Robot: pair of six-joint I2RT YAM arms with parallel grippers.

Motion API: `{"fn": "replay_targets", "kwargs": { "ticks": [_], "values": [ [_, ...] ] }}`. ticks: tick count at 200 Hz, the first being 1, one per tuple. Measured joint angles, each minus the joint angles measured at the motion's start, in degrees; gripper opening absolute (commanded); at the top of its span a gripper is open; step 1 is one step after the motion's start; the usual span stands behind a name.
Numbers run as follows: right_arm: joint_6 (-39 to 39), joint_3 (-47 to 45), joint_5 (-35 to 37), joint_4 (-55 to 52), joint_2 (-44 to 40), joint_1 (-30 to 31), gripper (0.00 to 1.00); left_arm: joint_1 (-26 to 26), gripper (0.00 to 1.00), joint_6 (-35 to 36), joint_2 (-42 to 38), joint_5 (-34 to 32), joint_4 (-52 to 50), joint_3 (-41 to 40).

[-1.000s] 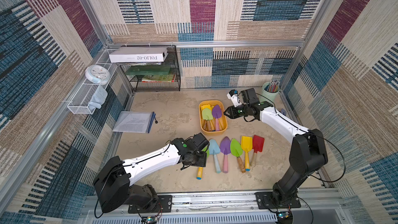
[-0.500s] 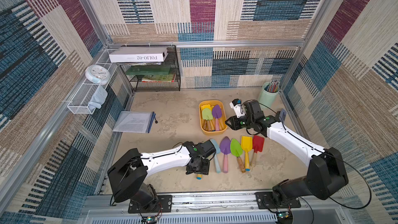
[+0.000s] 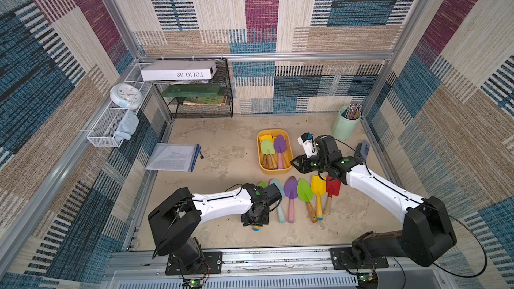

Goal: Put the shovel into the storage box
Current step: Pick up the shovel from the center of the board, then place the shovel in the storage box.

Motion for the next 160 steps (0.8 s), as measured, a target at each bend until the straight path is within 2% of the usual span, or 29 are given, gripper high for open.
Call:
{"fn": "replay_targets", "kwargs": {
  "ticks": [60,97,160],
  "values": [
    [1.01,-0.46,-1.77,1.55,-0.50,0.31,0.38,-0.11,0.00,-0.37,-6.25,-3.26,-3.32,2.71],
    [2.58,-0.90,-6.12,4.98,0.46,0.37,0.45,-0.09,0.00,1.64,-9.53,-5.35,-5.84,6.14],
    [5.44,-0.48,-11.15,9.73,2.03,2.82,0.48,2.21,0.00,7.13,-5.29,-8.57,-7.63,14.82]
  ]
}}
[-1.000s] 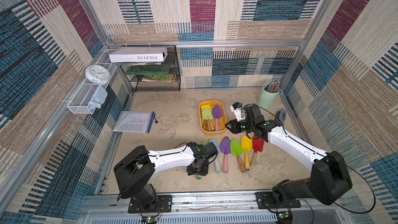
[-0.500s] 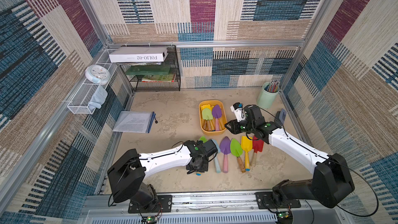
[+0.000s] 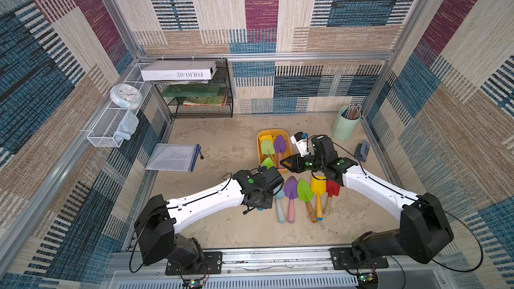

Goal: Put the shovel into the storage box
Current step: Place the shovel in the storage box.

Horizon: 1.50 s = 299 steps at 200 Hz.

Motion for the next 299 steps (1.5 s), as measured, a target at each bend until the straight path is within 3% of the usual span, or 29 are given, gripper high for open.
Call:
{"fn": "replay_targets", "kwargs": {
  "ticks": [56,102,158,204,216,234,249,299],
  "values": [
    [1.40,0.85,-0.76,1.77,1.64,1.99,0.48,2.64,0.00,3.96,3.72,-0.33,-0.48,6.62],
    [1.97,1.84,-0.90,3.19,3.82,2.54,0.42,3.28,0.00,5.27,5.07,0.04,-0.48,8.63],
    [2.56,2.54,-0.44,4.42,5.60,2.49,0.22,3.52,0.00,5.38,5.01,0.31,-0.35,8.66],
    [4.17,3.02,0.22,5.31,5.86,2.40,0.00,3.76,0.00,3.98,4.66,1.09,1.01,8.00],
    [5.27,3.52,-1.03,6.51,5.92,2.45,0.00,3.78,0.10,3.28,4.66,0.94,1.31,7.82],
    [5.68,3.89,-1.16,7.39,6.51,2.45,0.00,3.89,0.34,3.02,4.39,0.83,1.68,7.82],
    [5.49,4.13,-1.40,7.65,7.10,2.47,0.00,3.91,0.46,3.63,4.15,1.33,1.75,7.74],
    [3.45,7.02,0.98,6.10,9.38,2.49,0.00,3.74,0.65,5.09,1.27,2.80,3.96,7.41]
  ]
}}
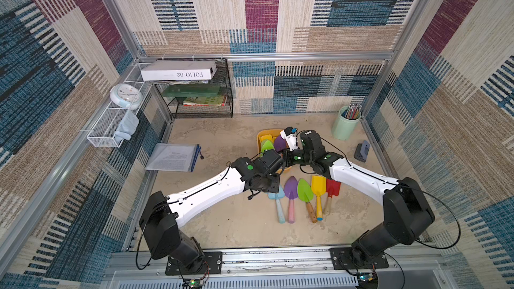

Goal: Put the shovel into the storage box
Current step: Place the shovel in the storage box.

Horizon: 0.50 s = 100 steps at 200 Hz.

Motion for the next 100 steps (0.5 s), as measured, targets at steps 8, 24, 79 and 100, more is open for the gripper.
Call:
{"fn": "replay_targets", "kwargs": {
  "ticks": [8,24,79,100],
  "values": [
    [-0.31,0.79,0.24,-0.17,0.42,0.00,0.00,-0.02,0.66,0.37,-0.48,0.02,0.11,-0.20],
    [-1.05,2.51,0.63,-0.83,1.31,-0.04,0.00,-0.04,0.67,0.85,-1.36,0.22,0.26,-0.61],
    [-4.13,10.19,0.44,-4.20,6.56,-2.54,0.00,-0.07,0.69,2.23,-7.10,1.20,1.44,-3.80],
    [-5.75,13.90,-1.09,-5.97,9.60,-4.87,0.00,-0.07,0.71,2.84,-12.02,1.29,3.43,-6.47]
  ]
}}
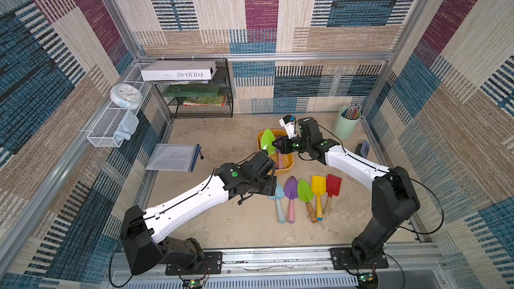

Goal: Put the shovel into the storage box
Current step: Place the shovel in the storage box.

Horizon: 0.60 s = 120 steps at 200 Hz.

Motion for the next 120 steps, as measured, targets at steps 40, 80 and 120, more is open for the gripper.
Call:
{"fn": "replay_targets", "kwargs": {
  "ticks": [40,80,120],
  "values": [
    [-4.17,8.48,-3.74,-5.18,7.13,-3.89,0.00,0.00,0.76,1.60,-7.56,-0.07,3.21,-3.78],
    [-7.72,17.14,-7.32,-9.66,14.60,-6.19,0.00,0.00,0.77,3.13,-10.56,-0.04,5.49,-5.57],
    [-9.73,24.00,-9.92,-12.74,20.90,-8.04,0.00,0.11,0.77,3.56,-10.80,0.00,6.97,-6.58]
  ]
}}
